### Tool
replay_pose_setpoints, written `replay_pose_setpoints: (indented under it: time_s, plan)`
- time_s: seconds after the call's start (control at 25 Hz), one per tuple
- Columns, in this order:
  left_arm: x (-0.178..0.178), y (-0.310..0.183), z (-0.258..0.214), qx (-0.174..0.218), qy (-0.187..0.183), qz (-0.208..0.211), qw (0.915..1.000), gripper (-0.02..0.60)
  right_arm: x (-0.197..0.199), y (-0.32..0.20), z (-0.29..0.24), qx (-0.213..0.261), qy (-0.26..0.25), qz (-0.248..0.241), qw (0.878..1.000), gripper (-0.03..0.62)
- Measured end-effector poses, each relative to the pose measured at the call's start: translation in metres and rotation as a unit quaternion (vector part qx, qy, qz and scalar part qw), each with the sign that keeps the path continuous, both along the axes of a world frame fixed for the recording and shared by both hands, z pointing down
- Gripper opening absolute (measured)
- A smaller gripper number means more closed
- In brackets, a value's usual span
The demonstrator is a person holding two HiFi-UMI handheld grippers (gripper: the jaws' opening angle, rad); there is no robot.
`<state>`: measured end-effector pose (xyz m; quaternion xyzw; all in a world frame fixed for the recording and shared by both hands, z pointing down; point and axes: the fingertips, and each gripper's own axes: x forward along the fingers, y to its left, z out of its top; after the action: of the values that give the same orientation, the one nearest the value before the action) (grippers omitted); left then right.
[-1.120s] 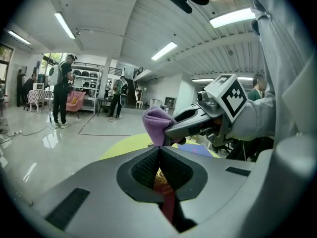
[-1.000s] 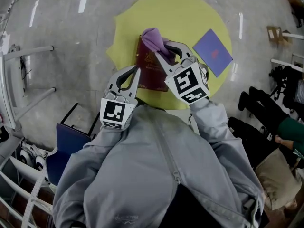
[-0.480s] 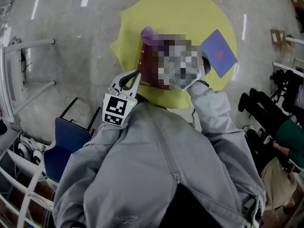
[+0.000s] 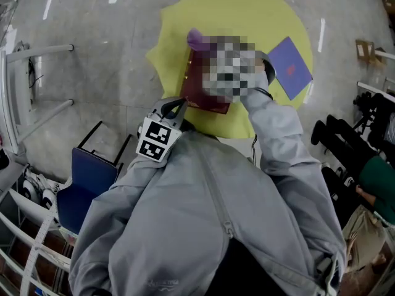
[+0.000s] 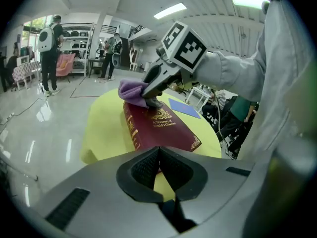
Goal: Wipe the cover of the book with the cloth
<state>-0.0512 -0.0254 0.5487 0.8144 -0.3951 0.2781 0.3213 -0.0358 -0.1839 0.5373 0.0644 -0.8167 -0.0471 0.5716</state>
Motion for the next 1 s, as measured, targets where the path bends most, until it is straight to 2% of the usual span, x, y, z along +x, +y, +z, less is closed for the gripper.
replay_pose_setpoints:
  time_s: [0.24, 0.48, 1.0]
  plan:
    - [0.005, 0.01, 0.013, -0.033, -0.012, 0.011, 0.9993, 0.017, -0.002, -0.002, 0.009, -0.005, 0.026, -0.017, 0.999, 0.084]
    - [0.003, 0.012, 0.015, -0.044, 0.0, -0.009, 0.999, 0.017, 0.001, -0.003, 0.007, 0.005, 0.031, -0.025, 0.999, 0.084]
    - [0.006, 0.016, 0.012, -0.047, 0.008, -0.019, 0.9987, 0.017, 0.065, 0.003, 0.014, -0.003, 0.069, 0.017, 0.998, 0.084]
